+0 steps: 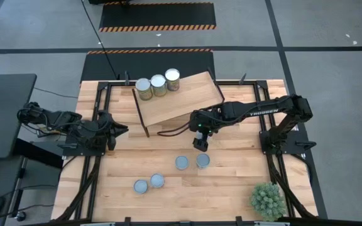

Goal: Pick and place cans onto a shelf
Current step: Put the peas can on the shelf

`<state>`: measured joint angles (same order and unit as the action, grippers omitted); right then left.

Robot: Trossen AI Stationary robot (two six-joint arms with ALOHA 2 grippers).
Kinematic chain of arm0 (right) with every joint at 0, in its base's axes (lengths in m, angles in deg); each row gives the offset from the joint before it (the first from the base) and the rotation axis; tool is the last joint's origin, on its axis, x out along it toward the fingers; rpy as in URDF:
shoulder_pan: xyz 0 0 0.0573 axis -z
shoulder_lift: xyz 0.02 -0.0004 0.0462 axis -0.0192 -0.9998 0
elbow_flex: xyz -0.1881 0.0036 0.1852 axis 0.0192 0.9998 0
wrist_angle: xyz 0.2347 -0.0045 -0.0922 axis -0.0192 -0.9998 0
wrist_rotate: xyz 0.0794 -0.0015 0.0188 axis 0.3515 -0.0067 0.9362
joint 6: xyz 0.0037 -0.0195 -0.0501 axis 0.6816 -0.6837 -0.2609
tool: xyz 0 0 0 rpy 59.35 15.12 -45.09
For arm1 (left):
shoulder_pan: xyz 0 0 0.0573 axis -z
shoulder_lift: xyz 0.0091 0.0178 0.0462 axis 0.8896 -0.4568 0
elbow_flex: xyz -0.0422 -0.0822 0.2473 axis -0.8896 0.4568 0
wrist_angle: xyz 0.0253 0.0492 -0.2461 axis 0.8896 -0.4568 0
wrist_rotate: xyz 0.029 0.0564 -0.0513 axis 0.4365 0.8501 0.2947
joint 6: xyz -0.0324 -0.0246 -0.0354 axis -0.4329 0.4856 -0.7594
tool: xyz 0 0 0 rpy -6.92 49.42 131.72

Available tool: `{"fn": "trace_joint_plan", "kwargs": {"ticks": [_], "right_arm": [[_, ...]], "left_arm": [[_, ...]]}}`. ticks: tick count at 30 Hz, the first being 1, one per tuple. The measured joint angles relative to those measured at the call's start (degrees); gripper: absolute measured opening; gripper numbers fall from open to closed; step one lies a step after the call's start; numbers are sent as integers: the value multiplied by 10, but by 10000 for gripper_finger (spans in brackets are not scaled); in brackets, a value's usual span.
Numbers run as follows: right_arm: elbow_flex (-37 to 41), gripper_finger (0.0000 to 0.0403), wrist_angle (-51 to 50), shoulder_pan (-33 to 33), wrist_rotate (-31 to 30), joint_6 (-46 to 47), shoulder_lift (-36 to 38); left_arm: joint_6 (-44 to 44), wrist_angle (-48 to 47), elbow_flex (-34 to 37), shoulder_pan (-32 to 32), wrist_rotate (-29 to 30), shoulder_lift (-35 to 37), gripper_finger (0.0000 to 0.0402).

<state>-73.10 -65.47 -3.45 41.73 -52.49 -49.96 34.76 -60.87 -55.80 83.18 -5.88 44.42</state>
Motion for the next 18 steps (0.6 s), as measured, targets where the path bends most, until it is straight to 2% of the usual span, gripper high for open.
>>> {"fn": "trace_joint_plan", "kwargs": {"ticks": [18], "right_arm": [[0,399,-5,4,-1,-69,-1]], "left_arm": [[0,-6,0,0,0,0,64]]}}
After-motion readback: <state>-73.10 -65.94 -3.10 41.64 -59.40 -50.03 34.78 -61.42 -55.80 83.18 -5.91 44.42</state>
